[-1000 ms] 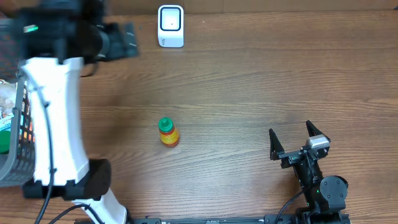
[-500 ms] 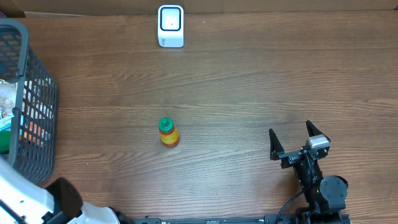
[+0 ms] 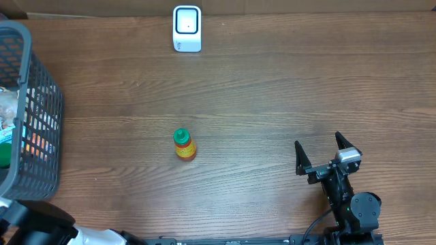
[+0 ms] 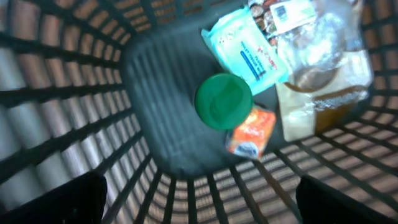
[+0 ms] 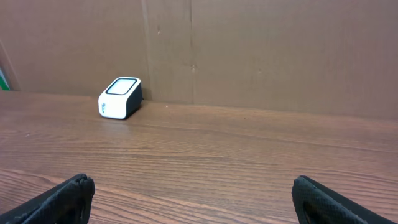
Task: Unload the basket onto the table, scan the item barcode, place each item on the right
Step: 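Move the left gripper back into the grey basket, then grasp the green-lidded jar in the basket with the left gripper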
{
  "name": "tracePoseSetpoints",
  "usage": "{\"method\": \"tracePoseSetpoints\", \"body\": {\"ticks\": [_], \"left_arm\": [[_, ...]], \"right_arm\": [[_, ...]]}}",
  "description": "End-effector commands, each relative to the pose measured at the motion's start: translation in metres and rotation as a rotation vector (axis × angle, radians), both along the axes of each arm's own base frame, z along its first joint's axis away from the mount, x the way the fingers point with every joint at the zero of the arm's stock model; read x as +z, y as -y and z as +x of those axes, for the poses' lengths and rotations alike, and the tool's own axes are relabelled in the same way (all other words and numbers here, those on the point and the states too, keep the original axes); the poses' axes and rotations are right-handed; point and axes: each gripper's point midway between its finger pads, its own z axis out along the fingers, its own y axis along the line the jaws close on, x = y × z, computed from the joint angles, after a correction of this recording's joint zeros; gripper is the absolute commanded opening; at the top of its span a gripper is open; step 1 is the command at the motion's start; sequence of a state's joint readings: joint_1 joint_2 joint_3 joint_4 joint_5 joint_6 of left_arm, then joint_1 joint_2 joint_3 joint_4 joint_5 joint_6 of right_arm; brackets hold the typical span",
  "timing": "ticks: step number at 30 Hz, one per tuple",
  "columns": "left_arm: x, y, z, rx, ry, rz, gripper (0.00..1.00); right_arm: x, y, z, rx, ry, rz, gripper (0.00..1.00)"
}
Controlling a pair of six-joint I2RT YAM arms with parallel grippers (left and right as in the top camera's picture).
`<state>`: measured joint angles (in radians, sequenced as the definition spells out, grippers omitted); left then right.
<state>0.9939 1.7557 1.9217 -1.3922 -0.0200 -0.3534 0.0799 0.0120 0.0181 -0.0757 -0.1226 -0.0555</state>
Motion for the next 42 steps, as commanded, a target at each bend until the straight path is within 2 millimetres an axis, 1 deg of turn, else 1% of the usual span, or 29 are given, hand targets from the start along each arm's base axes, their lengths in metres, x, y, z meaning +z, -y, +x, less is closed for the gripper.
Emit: {"method": "tracePoseSetpoints", "body": {"ticks": [1, 7, 8, 10, 13, 17, 21, 25, 28, 35, 39, 42], "left_arm": [[-0.030, -0.003, 0.002, -0.094, -0.042, -0.011, 0.99], [-0.067, -0.015, 0.014, -0.180, -0.052, 0.002, 1.00], [-0.069, -0.016, 0.014, -0.186, -0.054, 0.003, 1.00], [-0.078, -0.022, 0.017, -0.218, -0.066, 0.013, 0.99], [-0.090, -0.030, 0.028, -0.258, -0.049, 0.013, 0.99], [-0.105, -0.032, 0.044, -0.348, -0.012, -0.005, 1.00], [-0.121, -0.031, 0.056, -0.397, 0.006, -0.031, 1.00], [-0.138, -0.026, 0.062, -0.415, -0.012, -0.070, 1.00], [-0.149, -0.021, 0.062, -0.459, -0.043, -0.095, 1.00], [-0.156, -0.020, 0.062, -0.462, -0.050, -0.111, 1.00], [-0.159, -0.015, 0.058, -0.462, -0.061, -0.134, 0.96], [-0.163, -0.012, 0.049, -0.452, -0.105, -0.154, 0.93]], "right_arm": [[-0.002, 0.002, 0.001, -0.013, 0.003, 0.002, 1.00], [-0.002, 0.002, 0.001, -0.013, 0.003, 0.002, 1.00], [-0.002, 0.002, 0.001, -0.013, 0.003, 0.002, 1.00], [-0.002, 0.002, 0.001, -0.013, 0.003, 0.002, 1.00], [-0.002, 0.002, 0.001, -0.013, 0.003, 0.002, 1.00], [-0.002, 0.002, 0.001, -0.013, 0.003, 0.002, 1.00], [-0.002, 0.002, 0.001, -0.013, 0.003, 0.002, 1.00], [-0.002, 0.002, 0.001, -0.013, 0.002, 0.002, 1.00], [-0.002, 0.002, 0.001, -0.013, 0.002, 0.002, 1.00], [-0.002, 0.002, 0.001, -0.013, 0.003, 0.002, 1.00], [-0.002, 0.002, 0.001, -0.013, 0.003, 0.002, 1.00], [-0.002, 0.002, 0.001, -0.013, 0.003, 0.002, 1.00]]}}
